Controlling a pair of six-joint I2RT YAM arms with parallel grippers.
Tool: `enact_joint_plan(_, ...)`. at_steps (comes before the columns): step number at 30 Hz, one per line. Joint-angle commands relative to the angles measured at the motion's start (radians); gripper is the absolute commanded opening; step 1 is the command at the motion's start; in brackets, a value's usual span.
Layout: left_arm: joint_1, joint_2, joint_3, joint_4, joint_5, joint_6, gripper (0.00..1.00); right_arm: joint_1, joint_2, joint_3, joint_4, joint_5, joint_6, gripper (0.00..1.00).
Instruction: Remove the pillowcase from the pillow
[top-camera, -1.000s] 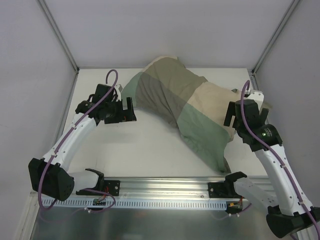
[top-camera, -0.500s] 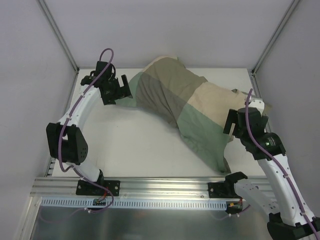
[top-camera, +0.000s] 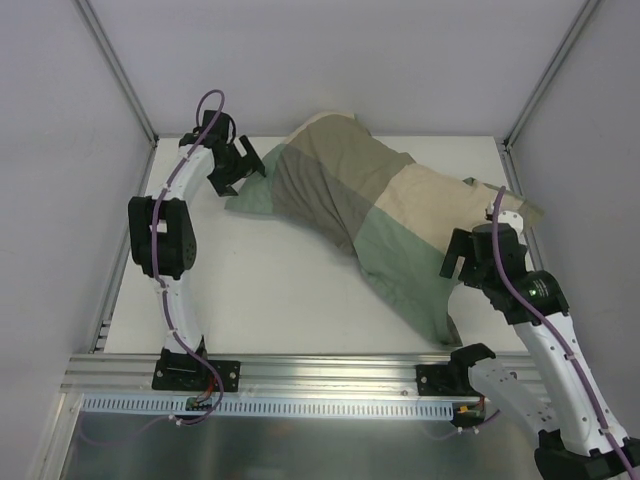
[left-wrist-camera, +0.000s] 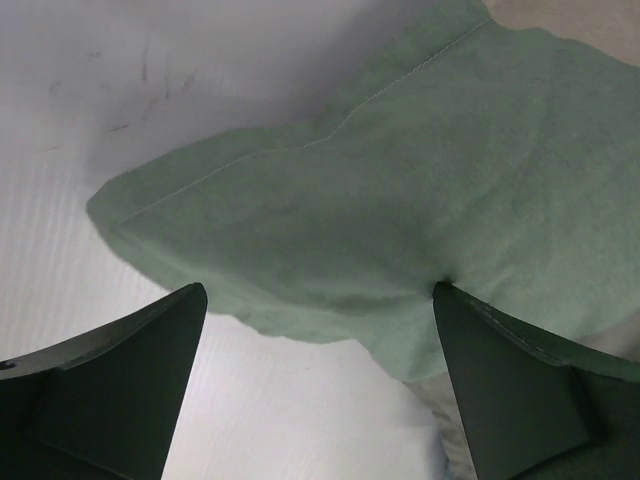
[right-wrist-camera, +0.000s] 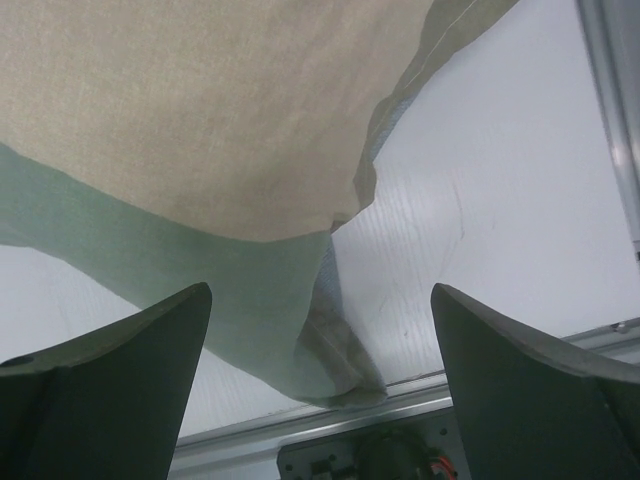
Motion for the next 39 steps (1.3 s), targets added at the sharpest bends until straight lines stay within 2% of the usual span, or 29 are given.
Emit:
enact_joint_plan(1,-0.020,0.055,0.049,0.025,0.070,-0.014,0.99,0.005,-0.042,-0.055,-0.032,-0.111,0.081,0.97)
enact_joint_plan(3,-0.035,0.070,0.046,0.035,0.079,-0.002,0.99,0.005,-0.067,-0.101,-0.025,-0.152,0.106,0.97)
enact_joint_plan(4,-0.039,0.073,0.043,0.035,0.099,-0.002,0.95,0.008,-0.076,-0.116,-0.019,-0.188,0.124,0.97)
enact_joint_plan(6,-0.043,0.080,0.038,0.044,0.121,0.002,0.79,0.024,-0.097,-0.145,-0.013,-0.204,0.134,0.97)
enact_joint_plan(7,-0.045,0.080,0.034,0.044,0.134,0.006,0.60,0.028,-0.100,-0.152,-0.016,-0.204,0.141,0.97)
enact_joint_plan(8,-0.046,0.077,0.031,0.044,0.139,0.012,0.44,0.035,-0.102,-0.156,-0.019,-0.205,0.144,0.97)
enact_joint_plan(10,-0.046,0.061,0.009,0.044,0.142,0.014,0.00,0.039,-0.105,-0.173,-0.026,-0.230,0.158,0.97)
enact_joint_plan(18,-0.046,-0.110,-0.119,0.045,0.118,0.020,0.00,0.073,-0.163,-0.328,0.102,-0.371,0.295,0.97)
enact_joint_plan(20,-0.045,-0.159,-0.161,0.044,0.110,0.018,0.00,0.084,-0.173,-0.376,0.135,-0.379,0.318,0.99)
enact_joint_plan(22,-0.046,-0.189,-0.201,0.045,0.090,0.012,0.00,0.090,-0.170,-0.397,0.152,-0.382,0.339,0.86)
enact_joint_plan(25,-0.045,-0.247,-0.248,0.044,0.073,0.014,0.00,0.099,-0.169,-0.386,0.133,-0.353,0.332,0.54)
enact_joint_plan(26,-0.045,-0.275,-0.259,0.044,0.072,0.014,0.00,0.099,-0.176,-0.370,0.118,-0.337,0.327,0.29)
enact_joint_plan(29,-0.045,-0.333,-0.293,0.042,0.081,0.015,0.00,0.099,-0.188,-0.318,0.092,-0.252,0.293,0.01)
enact_joint_plan(36,-0.042,-0.474,-0.319,0.041,0.073,0.046,0.00,0.099,-0.186,-0.206,0.066,-0.143,0.190,0.01)
enact_joint_plan(39,-0.023,-0.534,-0.316,0.041,0.118,0.020,0.00,0.099,-0.182,-0.120,0.084,-0.107,0.141,0.01)
